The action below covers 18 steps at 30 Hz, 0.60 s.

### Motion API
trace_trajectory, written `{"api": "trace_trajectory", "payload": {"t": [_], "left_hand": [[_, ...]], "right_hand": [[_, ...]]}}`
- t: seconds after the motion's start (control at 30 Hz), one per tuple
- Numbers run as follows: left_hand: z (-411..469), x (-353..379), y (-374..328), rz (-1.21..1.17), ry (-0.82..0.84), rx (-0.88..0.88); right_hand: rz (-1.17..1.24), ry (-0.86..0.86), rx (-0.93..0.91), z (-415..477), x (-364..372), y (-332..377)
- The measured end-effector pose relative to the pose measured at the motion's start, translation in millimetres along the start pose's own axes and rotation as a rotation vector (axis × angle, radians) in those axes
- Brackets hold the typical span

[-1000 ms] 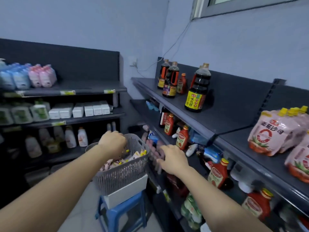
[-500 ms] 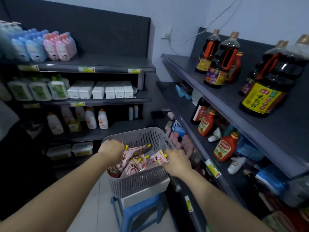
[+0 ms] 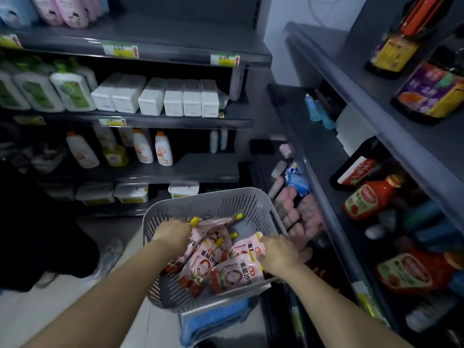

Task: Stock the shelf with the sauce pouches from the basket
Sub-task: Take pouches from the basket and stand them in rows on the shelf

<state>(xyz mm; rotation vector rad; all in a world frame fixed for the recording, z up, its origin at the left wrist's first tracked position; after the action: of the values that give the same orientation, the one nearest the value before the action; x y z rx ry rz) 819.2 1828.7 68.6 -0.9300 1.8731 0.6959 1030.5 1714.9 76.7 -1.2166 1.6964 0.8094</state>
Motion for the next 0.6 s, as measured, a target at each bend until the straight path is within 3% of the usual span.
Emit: {"api": "trace_trajectory", "payload": {"t": [0.13,0.5,0.6], "left_hand": [[41.6,33.5,7.7,-0.085,0.042,-0.031],[85.6,68.6,15.5,-0.052,0.083,-0.027],[85.3,77.3,19.9,-0.263,0.167,-0.036]], "right_hand": [[-0.082,0.082,0.032,29.1,28.2,-10.2],[-0.323,0.194,0.143,65.8,62.4,-12.9],[-0.313,0.197,0.145,64.6,67.3,-14.7]]}}
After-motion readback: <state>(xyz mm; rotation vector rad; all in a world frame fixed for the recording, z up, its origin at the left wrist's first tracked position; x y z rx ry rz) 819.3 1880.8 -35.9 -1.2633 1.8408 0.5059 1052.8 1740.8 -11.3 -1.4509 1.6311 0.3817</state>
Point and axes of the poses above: each hand's wrist, its own z-axis towards the middle knuckle, its own x-axis out of the palm, y = z × x, the point moved 8 cm from there along z, towards the middle knuckle, and after that the axes turned 1 degree about z, right-handed, at the moved point
